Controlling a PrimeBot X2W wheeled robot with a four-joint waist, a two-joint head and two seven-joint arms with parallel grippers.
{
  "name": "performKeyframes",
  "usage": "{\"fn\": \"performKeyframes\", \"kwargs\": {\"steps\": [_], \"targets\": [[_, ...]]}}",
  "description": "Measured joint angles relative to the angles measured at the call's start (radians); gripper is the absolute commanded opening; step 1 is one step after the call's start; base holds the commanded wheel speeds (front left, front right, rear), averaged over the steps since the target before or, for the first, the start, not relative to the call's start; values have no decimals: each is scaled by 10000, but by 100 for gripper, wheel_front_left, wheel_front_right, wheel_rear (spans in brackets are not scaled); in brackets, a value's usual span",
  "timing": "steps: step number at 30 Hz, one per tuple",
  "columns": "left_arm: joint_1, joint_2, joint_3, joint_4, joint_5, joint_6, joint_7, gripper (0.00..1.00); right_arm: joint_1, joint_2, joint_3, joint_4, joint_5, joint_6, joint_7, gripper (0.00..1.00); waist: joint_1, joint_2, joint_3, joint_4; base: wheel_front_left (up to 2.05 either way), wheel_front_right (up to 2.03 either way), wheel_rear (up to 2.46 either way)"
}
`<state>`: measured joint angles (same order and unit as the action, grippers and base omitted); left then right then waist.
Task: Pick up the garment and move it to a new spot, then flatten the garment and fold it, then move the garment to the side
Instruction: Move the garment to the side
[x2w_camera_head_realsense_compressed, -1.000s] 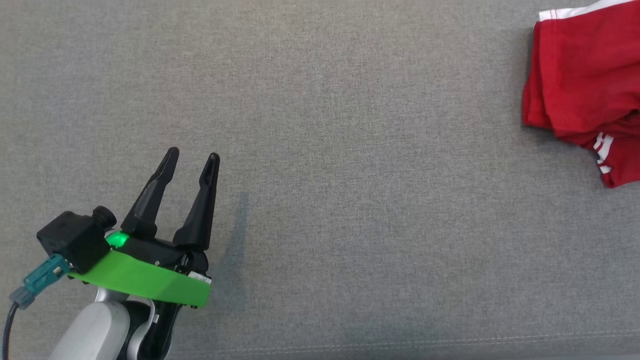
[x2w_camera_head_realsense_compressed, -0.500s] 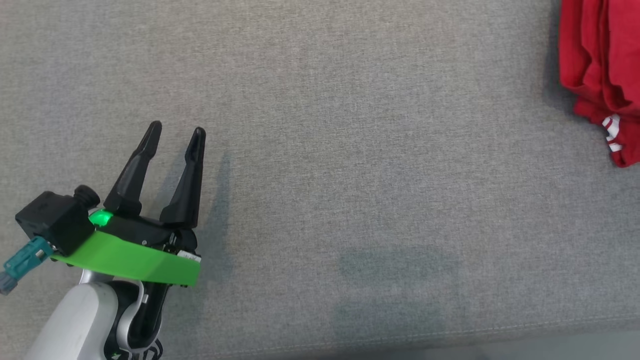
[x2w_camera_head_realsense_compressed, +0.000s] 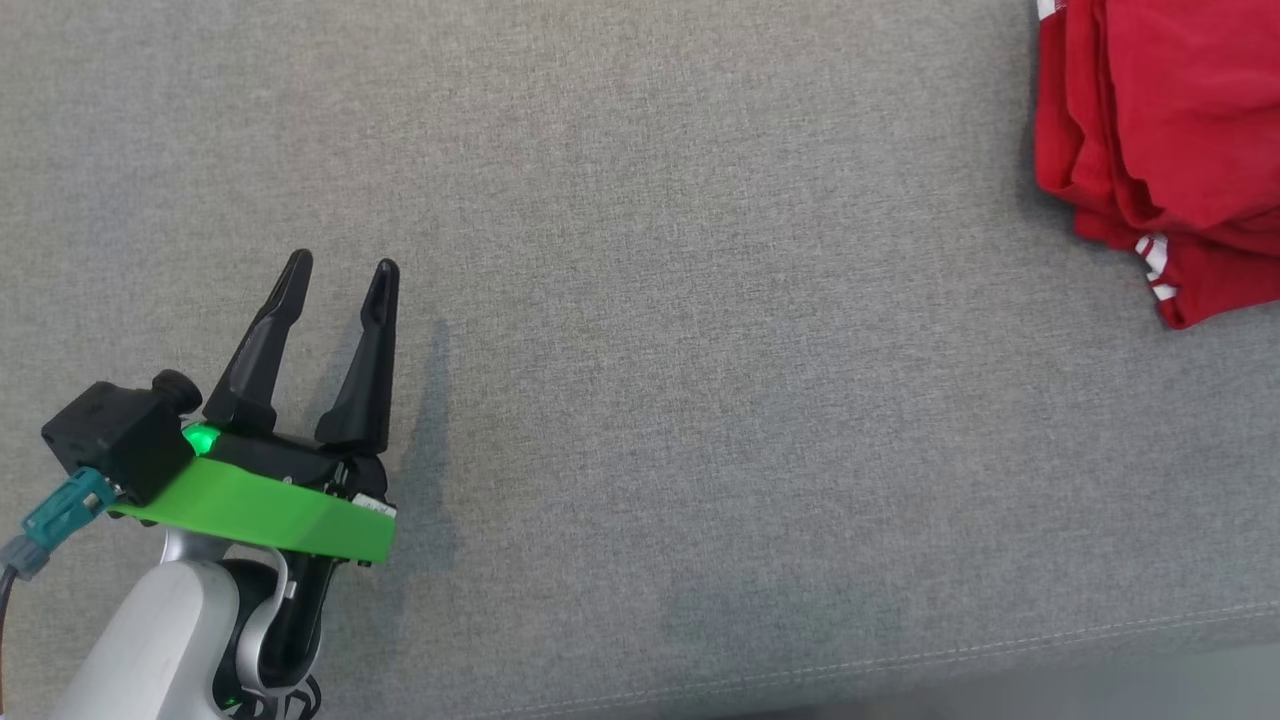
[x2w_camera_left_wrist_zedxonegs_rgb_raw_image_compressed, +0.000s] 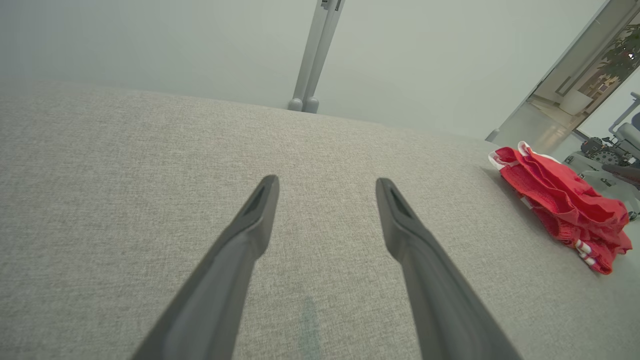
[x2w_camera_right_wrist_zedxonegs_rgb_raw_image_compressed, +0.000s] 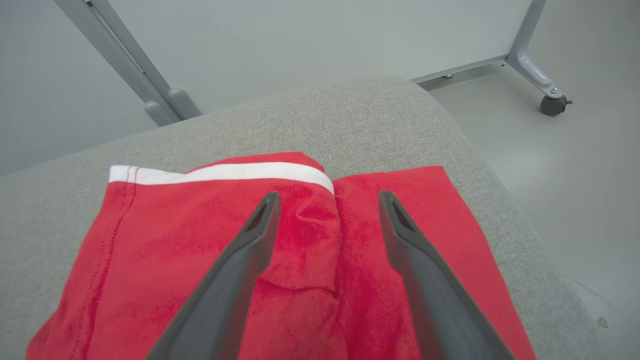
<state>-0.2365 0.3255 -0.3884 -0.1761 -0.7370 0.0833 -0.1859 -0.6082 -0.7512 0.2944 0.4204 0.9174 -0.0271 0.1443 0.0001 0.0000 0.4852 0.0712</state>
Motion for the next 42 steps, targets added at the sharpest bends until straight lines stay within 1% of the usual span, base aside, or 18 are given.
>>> {"fn": "performKeyframes", "kwargs": {"steps": [5,6,10,13,17,20,22,27,30,33,35,38,42], "targets": [[7,-96,52,441,10,-2,-153,100,-12,-27,-36,-437,-631,196,-1298,100,0,0,-509,-91,0,0,0],[13,-102,58,548,10,-2,-176,100,3,-44,4,-539,-761,282,-1484,100,0,0,-625,-108,0,0,0],[155,-98,280,965,48,2,-265,100,158,-59,100,-940,-1166,293,-2174,100,0,0,-1124,-170,0,0,0],[374,-73,437,1271,117,40,-328,100,586,-38,278,-1189,-1444,293,-2587,100,0,0,-1525,-210,0,0,0],[722,-19,665,1662,201,109,-366,100,1271,174,527,-1486,-1732,234,-3037,100,-1,0,-2069,-238,0,0,0],[968,-12,715,1906,238,134,-443,100,1849,460,848,-1678,-1925,71,-3290,100,-2,0,-2485,-236,0,0,0],[1191,-6,732,2042,270,136,-451,100,2271,696,1087,-1795,-1994,61,-3442,100,-2,0,-2765,-225,0,0,0],[1799,63,731,2491,644,224,-453,100,3167,1296,1547,-2102,-2290,-330,-3567,100,-2,0,-3443,-171,0,0,0],[1972,81,698,2677,777,226,-453,100,3754,1490,1647,-2138,-2422,-545,-3661,100,-2,0,-3805,-109,0,0,0],[2036,100,717,2867,895,232,-456,100,4273,1701,1693,-2128,-2497,-685,-3747,100,-2,0,-4123,-15,0,0,0],[2097,111,723,2934,913,236,-487,100,4424,1785,1705,-2117,-2550,-729,-3781,100,-2,0,-4218,22,0,0,0],[2505,127,840,3118,938,244,-527,100,4968,2167,1816,-2098,-2690,-817,-3829,100,-2,0,-4551,187,0,0,0],[2731,125,949,3279,970,316,-529,100,5247,2533,1877,-2084,-2986,-890,-3875,100,-2,0,-4816,337,0,0,0]]}}
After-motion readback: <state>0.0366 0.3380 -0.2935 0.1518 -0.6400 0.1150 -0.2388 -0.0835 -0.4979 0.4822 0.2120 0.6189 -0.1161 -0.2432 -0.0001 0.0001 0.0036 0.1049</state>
